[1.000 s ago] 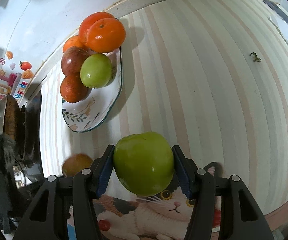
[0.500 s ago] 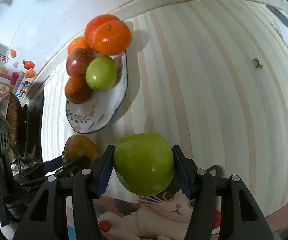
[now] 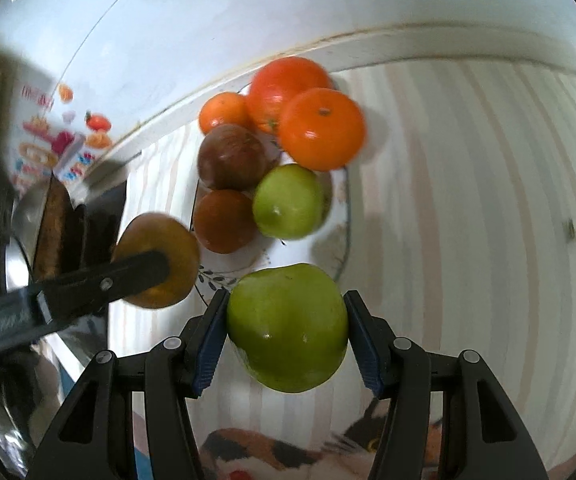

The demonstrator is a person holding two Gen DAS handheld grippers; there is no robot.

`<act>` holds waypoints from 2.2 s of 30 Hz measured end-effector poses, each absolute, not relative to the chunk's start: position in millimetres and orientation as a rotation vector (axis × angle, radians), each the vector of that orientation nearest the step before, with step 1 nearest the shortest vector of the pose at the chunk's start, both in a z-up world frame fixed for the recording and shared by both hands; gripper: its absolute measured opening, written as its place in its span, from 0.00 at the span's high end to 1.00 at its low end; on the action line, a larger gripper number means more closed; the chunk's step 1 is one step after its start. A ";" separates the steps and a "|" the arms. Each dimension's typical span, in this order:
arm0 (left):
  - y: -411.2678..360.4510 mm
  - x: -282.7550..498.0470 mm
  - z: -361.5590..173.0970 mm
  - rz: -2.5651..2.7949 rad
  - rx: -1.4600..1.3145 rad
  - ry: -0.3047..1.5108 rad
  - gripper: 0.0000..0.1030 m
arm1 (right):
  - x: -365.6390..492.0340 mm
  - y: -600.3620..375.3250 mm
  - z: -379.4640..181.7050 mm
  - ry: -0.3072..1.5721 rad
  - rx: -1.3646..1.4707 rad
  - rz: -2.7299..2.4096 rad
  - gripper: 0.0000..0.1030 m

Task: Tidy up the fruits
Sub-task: 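Carry the brown apple and green apple onto the floral plate and open both tools, then lift both open tools away from the plate toward the cat mat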

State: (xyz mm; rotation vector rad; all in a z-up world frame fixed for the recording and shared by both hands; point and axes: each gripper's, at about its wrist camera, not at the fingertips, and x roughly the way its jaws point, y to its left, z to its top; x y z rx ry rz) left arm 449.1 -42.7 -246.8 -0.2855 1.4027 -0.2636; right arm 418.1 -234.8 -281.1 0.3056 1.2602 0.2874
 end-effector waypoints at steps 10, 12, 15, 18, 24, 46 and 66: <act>-48.8 453.3 -252.6 -0.237 -0.275 1.448 0.36 | 438.1 -213.1 -296.1 1.294 0.180 0.335 0.34; -46.8 451.7 -253.2 -0.225 -0.279 1.447 0.32 | 437.3 -214.7 -294.5 1.292 0.180 0.332 0.12; -45.3 448.9 -254.6 -0.219 -0.289 1.441 0.17 | 435.2 -218.6 -293.3 1.294 0.207 0.329 0.07; -44.5 447.2 -255.5 -0.218 -0.292 1.438 0.17 | 433.7 -223.3 -294.7 1.302 0.237 0.313 0.07; -41.3 439.6 -237.1 -0.184 -0.233 1.374 0.17 | 422.2 -239.1 -283.2 1.274 0.262 0.248 0.07; -39.7 317.7 -105.7 -0.057 -0.011 1.094 0.17 | 320.4 -249.7 -123.0 1.066 0.117 0.045 0.04; -41.3 268.2 -46.3 -0.066 -0.009 1.010 0.17 | 258.9 -241.9 -47.8 0.958 0.156 0.101 0.04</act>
